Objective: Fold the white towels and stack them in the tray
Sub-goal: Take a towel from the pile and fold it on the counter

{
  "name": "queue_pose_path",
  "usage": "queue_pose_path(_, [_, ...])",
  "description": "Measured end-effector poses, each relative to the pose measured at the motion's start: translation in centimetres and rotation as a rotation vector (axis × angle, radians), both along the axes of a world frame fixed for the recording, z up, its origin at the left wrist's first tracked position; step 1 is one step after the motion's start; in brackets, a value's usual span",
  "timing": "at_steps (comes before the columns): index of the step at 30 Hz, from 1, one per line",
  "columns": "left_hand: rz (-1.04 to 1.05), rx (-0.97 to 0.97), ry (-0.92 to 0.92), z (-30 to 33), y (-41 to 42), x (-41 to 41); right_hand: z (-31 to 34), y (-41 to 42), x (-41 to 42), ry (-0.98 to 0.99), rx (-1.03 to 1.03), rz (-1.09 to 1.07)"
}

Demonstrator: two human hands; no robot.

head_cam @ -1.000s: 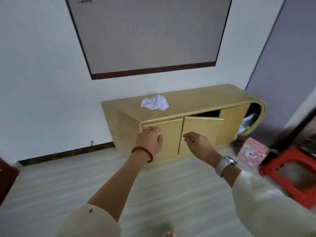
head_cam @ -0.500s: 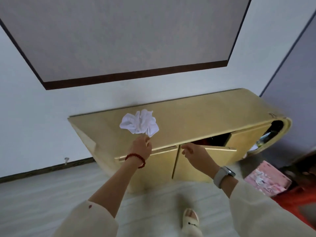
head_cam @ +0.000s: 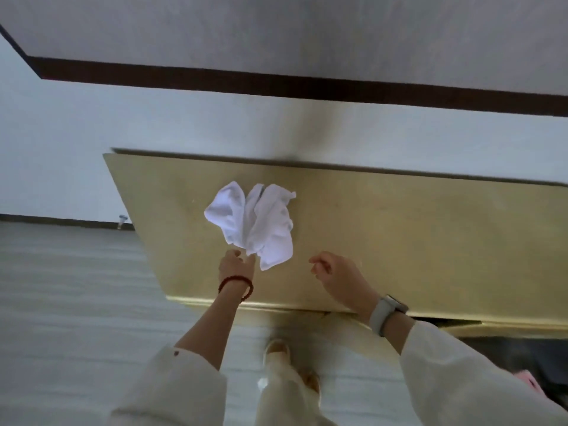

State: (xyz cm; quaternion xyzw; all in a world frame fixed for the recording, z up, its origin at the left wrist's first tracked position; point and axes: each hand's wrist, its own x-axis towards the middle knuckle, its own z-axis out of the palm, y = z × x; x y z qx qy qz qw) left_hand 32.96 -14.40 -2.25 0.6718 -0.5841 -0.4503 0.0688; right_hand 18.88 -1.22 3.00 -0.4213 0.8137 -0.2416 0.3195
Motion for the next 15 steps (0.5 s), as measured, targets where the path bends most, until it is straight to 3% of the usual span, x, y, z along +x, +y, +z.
queue_pose_path(4, [-0.071,-0.083,-0.163,-0.9,-1.9,-1.5,-0.9,-4.2,-1.4,-0.006,-0.049,0.055])
queue_pose_path(7, [-0.186,-0.249,-0.200,0.4,-3.4,-1.9,-1.3,-7.3,-2.1,0.033,-0.078,0.106])
queue_pose_path(11, [-0.399,-0.530,-0.009,4.6,-6.9,-2.4,-0.6,-12.3,-2.9,0.149,-0.139,0.294])
queue_pose_path(13, [-0.488,-0.519,0.153,7.6,-8.9,-3.2,0.5,-14.3,-3.2,0.162,-0.174,0.353])
queue_pose_path(15, [-0.527,-0.464,0.291,11.0,-10.7,-4.3,2.7,-16.0,-3.8,0.039,-0.183,0.307])
